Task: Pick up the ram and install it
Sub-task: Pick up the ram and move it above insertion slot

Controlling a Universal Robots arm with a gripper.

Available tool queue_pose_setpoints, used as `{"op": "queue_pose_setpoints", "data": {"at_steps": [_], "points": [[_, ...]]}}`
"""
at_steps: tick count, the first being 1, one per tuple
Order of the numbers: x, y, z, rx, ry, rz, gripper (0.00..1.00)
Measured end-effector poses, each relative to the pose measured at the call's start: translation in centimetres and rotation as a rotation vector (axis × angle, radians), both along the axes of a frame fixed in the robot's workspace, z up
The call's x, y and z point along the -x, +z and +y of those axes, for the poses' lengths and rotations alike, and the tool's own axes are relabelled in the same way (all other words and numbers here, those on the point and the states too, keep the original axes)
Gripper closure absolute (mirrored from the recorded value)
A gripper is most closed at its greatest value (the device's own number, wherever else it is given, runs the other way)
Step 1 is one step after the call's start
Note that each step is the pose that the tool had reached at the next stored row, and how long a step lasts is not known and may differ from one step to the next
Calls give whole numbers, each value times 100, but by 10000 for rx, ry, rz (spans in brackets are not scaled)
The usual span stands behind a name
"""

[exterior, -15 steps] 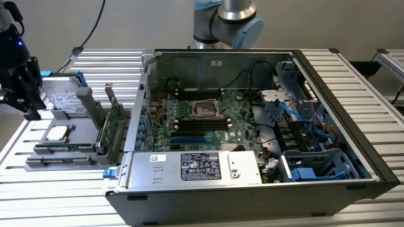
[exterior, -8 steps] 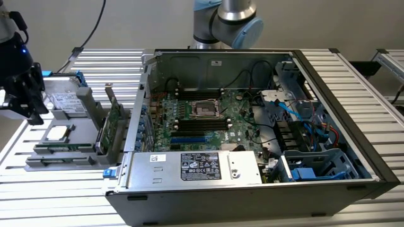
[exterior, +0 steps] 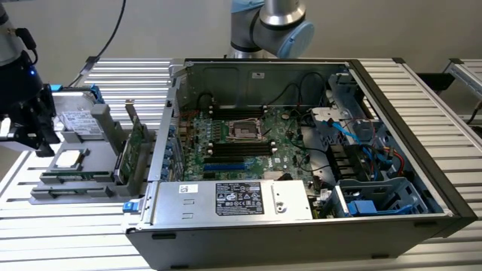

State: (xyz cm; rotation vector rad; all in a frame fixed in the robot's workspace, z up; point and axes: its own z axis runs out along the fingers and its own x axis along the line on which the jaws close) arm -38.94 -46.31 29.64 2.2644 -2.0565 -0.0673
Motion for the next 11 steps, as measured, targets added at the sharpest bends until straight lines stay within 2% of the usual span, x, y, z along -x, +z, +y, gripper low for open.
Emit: {"op": "queue_pose_setpoints", "data": {"at_steps": [5, 11], "points": [[1, -90, -50, 0, -86, -10, 64], [0, -201, -88, -6, -356, -28, 64]]}}
